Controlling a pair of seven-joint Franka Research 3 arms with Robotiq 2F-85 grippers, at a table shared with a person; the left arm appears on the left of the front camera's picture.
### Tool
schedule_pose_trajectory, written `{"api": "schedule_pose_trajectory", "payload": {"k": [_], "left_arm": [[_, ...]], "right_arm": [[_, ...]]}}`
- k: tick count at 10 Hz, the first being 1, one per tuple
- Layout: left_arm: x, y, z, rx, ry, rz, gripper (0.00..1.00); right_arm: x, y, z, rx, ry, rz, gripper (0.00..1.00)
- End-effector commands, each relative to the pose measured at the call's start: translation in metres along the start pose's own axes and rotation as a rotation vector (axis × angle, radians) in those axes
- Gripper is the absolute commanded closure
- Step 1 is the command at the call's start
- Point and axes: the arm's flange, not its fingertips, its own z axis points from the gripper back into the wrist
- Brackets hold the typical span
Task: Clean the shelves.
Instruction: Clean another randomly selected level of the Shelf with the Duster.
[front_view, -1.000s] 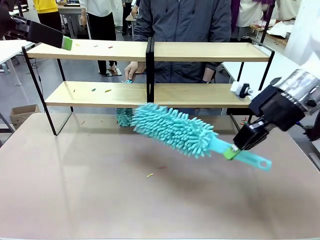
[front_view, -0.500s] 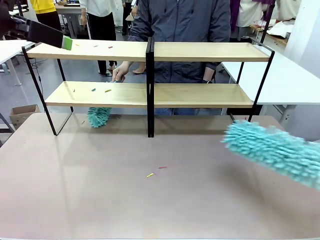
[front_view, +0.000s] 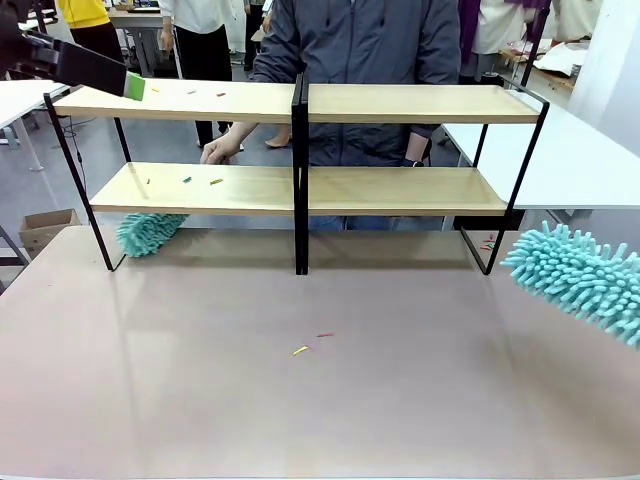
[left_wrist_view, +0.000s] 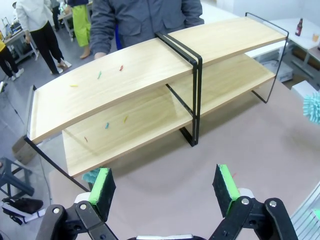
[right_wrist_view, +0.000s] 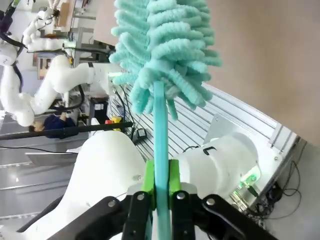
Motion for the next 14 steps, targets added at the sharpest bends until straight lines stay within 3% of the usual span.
{"api": "schedule_pose_trajectory", "payload": {"k": [1, 4, 6, 7, 8, 9, 10, 11, 12, 14], "left_arm": [[-0.002, 0.001, 0.0, -0.003, 0.0, 0.0, 0.0], [-0.002, 0.001, 0.0, -0.003, 0.0, 0.0, 0.0], [-0.002, 0.001, 0.0, -0.003, 0.0, 0.0, 0.0], [-0.002, 0.001, 0.0, -0.003, 0.0, 0.0, 0.0], [-0.002, 0.001, 0.0, -0.003, 0.0, 0.0, 0.0], [-0.002, 0.001, 0.0, -0.003, 0.0, 0.0, 0.0], [-0.002, 0.001, 0.0, -0.003, 0.0, 0.0, 0.0], [-0.002, 0.001, 0.0, -0.003, 0.0, 0.0, 0.0], [-0.002, 0.001, 0.0, -0.003, 0.0, 0.0, 0.0], [-0.002, 0.001, 0.0, -0.003, 0.0, 0.0, 0.0]], "right_arm": [[0.024, 0.045, -0.027, -0.033, 0.004, 0.067, 0.88], [0.092, 0.138, -0.127, -0.11, 0.065, 0.163, 0.88], [0.13, 0.194, -0.195, -0.108, 0.03, 0.219, 0.88], [0.142, 0.209, -0.219, -0.093, 0.084, 0.288, 0.88], [0.142, 0.209, -0.23, -0.112, 0.139, 0.301, 0.88], [0.145, 0.221, -0.17, -0.097, 0.089, 0.253, 0.88], [0.145, 0.221, -0.17, -0.097, 0.089, 0.253, 0.88], [0.157, 0.235, -0.212, -0.12, 0.131, 0.285, 0.88], [0.151, 0.243, -0.213, -0.214, 0.11, 0.209, 0.88], [0.206, 0.272, -0.26, -0.279, 0.176, 0.221, 0.88]]}}
